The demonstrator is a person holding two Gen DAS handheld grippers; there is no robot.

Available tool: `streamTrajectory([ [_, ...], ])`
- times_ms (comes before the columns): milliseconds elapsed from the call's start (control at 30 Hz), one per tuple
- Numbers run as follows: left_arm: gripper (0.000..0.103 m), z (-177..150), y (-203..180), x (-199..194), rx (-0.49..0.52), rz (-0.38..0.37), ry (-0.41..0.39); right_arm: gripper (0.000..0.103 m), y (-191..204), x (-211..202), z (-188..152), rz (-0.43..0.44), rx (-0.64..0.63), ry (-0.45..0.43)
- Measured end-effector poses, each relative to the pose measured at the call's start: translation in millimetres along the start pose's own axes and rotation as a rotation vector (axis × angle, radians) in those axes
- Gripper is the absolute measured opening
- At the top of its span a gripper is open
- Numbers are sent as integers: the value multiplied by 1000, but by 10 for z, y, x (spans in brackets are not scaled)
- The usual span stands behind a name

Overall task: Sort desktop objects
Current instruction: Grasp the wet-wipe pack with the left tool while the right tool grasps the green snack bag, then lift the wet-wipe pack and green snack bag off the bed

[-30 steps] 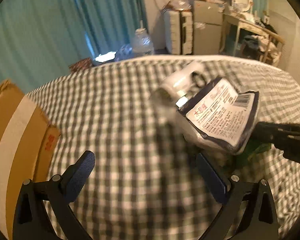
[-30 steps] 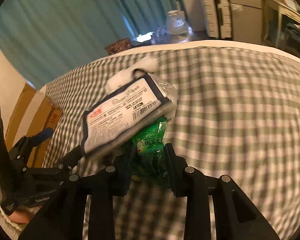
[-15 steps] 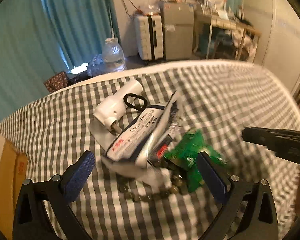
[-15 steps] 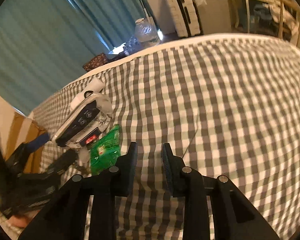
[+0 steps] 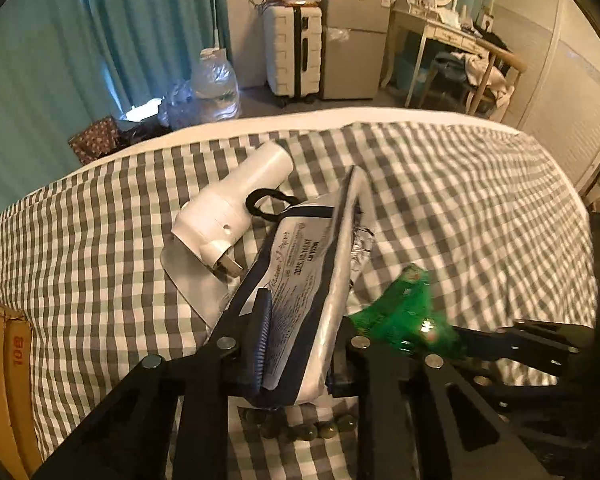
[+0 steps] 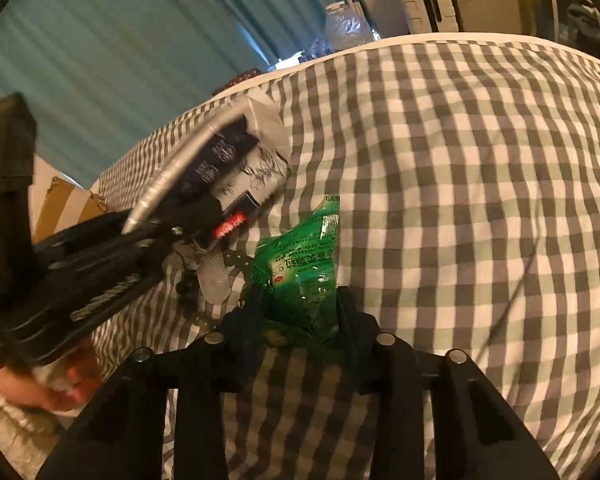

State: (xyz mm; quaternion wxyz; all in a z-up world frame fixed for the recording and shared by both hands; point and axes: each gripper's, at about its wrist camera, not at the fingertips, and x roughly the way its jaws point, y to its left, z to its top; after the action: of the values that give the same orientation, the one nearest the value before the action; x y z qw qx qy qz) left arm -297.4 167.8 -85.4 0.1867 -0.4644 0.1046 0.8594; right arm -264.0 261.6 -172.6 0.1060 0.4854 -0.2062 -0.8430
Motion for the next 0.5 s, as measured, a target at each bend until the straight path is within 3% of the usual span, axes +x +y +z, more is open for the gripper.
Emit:
streamTrajectory([
  [333,14,-314,284,-525,-142,-67,-42,25,279,-372,-131,-152,-36,-29],
  [500,14,-601,324,-823,-194,-85,-45,24,498,-618,-309,-163,-54,-42],
])
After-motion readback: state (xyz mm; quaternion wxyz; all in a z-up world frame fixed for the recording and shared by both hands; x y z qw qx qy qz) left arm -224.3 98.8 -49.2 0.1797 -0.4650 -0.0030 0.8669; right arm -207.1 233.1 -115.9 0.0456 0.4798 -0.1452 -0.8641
